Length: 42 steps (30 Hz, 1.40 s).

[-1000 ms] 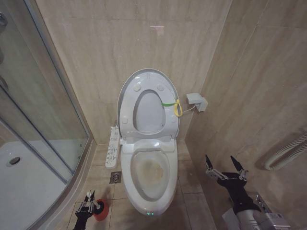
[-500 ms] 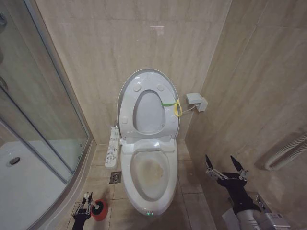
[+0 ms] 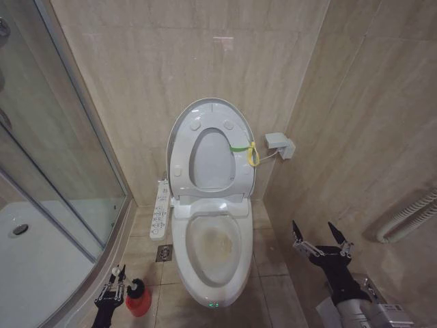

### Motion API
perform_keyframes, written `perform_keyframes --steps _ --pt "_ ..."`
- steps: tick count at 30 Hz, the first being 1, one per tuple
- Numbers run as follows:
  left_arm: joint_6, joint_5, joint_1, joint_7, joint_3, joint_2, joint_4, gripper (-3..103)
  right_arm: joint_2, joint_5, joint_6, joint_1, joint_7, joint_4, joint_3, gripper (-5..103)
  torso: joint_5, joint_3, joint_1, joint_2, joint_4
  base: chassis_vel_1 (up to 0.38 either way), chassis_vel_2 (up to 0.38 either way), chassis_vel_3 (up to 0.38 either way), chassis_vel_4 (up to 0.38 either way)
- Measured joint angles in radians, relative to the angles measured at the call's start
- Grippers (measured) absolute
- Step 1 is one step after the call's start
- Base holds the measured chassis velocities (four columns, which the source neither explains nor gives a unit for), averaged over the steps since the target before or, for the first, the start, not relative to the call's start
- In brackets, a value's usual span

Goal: Open the toilet lid, clean the toilet bowl with a toilet brush, close the toilet lid, and flush.

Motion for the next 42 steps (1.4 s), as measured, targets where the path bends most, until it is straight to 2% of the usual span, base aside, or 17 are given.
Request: perform_keyframes --steps 1,2,6,7,13,15,19,20,28,34,36,39,42 --pt "0.016 -0.005 0.036 -0.010 -0.001 -0.003 -0.058 21 0.000 0.000 0.000 0.000 0.000 0.000 0.000 100 -0.0002 0.000 0.000 0.000 0.0001 0.000 0.000 0.000 0.000" --pt "0.016 -0.005 0.036 -0.010 -0.001 -0.003 -0.058 21 0.000 0.000 0.000 0.000 0.000 0.000 0.000 100 -0.0002 0.000 0.000 0.000 0.0001 0.000 0.000 0.000 0.000" --pt "0.048 -0.010 0.193 -0.036 -0.005 -0.025 -0.261 21 0.000 0.000 0.000 0.000 0.000 0.000 0.000 100 0.0000 0.000 0.000 0.000 0.0003 0.000 0.000 0.000 0.000" --pt "0.048 -0.010 0.193 -0.036 -0.005 -0.025 -0.261 21 0.000 0.000 0.000 0.000 0.000 0.000 0.000 100 0.0000 0.000 0.000 0.000 0.0003 0.000 0.000 0.000 0.000" --pt "0.041 0.022 0.363 -0.053 0.010 -0.065 -0.499 21 0.000 0.000 0.000 0.000 0.000 0.000 0.000 100 0.0000 0.000 0.000 0.000 0.0002 0.000 0.000 0.000 0.000" --pt "0.038 0.027 0.384 -0.054 0.011 -0.066 -0.534 21 0.000 0.000 0.000 0.000 0.000 0.000 0.000 100 0.0001 0.000 0.000 0.000 0.0001 0.000 0.000 0.000 0.000" --pt "0.051 0.042 0.497 -0.061 0.025 -0.064 -0.709 21 0.000 0.000 0.000 0.000 0.000 0.000 0.000 100 0.0000 0.000 0.000 0.000 0.0001 0.000 0.000 0.000 0.000" --pt "0.051 0.042 0.497 -0.061 0.025 -0.064 -0.709 21 0.000 0.000 0.000 0.000 0.000 0.000 0.000 100 0.0000 0.000 0.000 0.000 0.0001 0.000 0.000 0.000 0.000" --pt "0.140 0.063 0.606 -0.031 0.054 -0.039 -0.960 21 0.000 0.000 0.000 0.000 0.000 0.000 0.000 100 0.0000 0.000 0.000 0.000 0.0001 0.000 0.000 0.000 0.000" --pt "0.196 0.043 0.612 -0.001 0.040 -0.013 -1.049 21 0.000 0.000 0.000 0.000 0.000 0.000 0.000 100 0.0001 0.000 0.000 0.000 0.0001 0.000 0.000 0.000 0.000" --pt "0.210 0.032 0.605 0.005 0.037 -0.003 -1.052 21 0.000 0.000 0.000 0.000 0.000 0.000 0.000 100 0.0000 0.000 0.000 0.000 0.0004 0.000 0.000 0.000 0.000" --pt "0.244 -0.026 0.555 0.052 0.027 0.048 -1.034 21 0.000 0.000 0.000 0.000 0.000 0.000 0.000 100 -0.0001 0.000 0.000 0.000 0.0000 0.000 0.000 0.000 0.000" --pt "0.252 -0.058 0.512 0.083 0.025 0.079 -1.006 21 0.000 0.000 0.000 0.000 0.000 0.000 0.000 100 -0.0003 0.000 0.000 0.000 0.0000 0.000 0.000 0.000 0.000"
